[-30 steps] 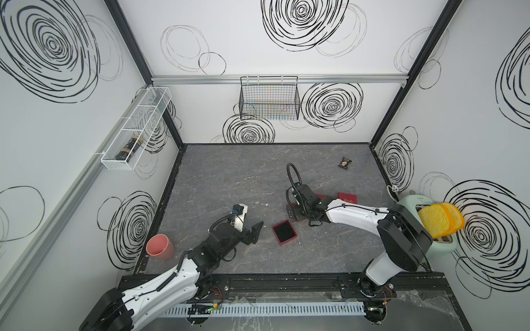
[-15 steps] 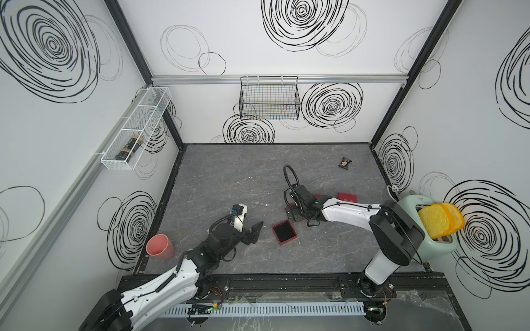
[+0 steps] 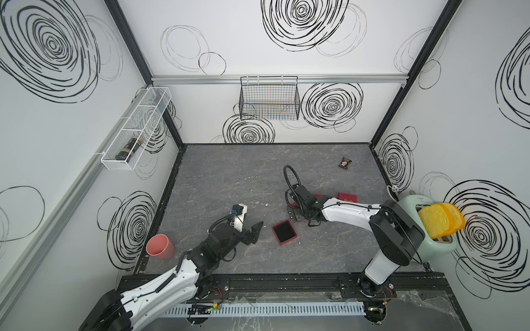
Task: Take the necklace out of the lift-off lid jewelry box
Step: Pick up the lid from the center of the board.
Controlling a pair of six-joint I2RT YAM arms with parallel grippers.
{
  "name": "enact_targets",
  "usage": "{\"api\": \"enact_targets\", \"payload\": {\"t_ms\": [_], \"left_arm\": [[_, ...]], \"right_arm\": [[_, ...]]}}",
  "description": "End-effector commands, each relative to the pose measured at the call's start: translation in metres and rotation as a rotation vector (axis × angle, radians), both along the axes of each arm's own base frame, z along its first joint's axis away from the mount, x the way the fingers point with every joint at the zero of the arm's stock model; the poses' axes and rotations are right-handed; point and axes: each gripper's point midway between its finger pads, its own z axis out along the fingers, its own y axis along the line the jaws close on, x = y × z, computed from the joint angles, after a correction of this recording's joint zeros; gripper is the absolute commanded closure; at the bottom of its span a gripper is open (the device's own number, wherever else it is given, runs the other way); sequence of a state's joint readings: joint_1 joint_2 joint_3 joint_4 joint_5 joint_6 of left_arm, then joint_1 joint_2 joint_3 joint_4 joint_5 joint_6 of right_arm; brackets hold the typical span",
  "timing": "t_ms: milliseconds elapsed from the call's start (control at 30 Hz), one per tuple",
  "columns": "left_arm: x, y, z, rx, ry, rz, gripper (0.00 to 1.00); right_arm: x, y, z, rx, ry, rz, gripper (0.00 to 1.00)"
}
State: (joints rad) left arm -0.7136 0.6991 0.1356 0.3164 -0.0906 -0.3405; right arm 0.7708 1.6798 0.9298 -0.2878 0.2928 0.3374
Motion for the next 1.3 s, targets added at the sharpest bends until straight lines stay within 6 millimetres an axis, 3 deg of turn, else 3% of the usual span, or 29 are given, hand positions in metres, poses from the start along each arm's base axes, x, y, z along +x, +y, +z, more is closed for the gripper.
{"api": "enact_targets", "payload": {"t_ms": [0, 200, 833, 1033, 1267], "left_arm": [[0.0, -0.003, 0.006, -0.021, -0.032, -0.009, 0.11], [-0.001, -0.003, 0.007, -0.021, -0.033, -0.01, 0.11], [-0.002, -0.002, 0.007, -0.02, -0.035, -0.011, 0.11], [-0.001, -0.002, 0.008, -0.017, -0.035, -0.01, 0.11], [-0.001, -0.002, 0.008, -0.019, -0.035, -0.01, 0.11]], "right_arm": [[0.0, -0.004, 0.001, -0.02, 0.0, -0.018, 0.03], [-0.005, 0.007, -0.003, 0.059, 0.037, 0.017, 0.03], [-0.003, -0.001, -0.012, 0.05, 0.059, 0.036, 0.01], [-0.004, -0.002, -0.004, 0.056, 0.05, 0.035, 0.12], [-0.015, 0.003, 0.028, 0.14, 0.029, 0.06, 0.17]]}}
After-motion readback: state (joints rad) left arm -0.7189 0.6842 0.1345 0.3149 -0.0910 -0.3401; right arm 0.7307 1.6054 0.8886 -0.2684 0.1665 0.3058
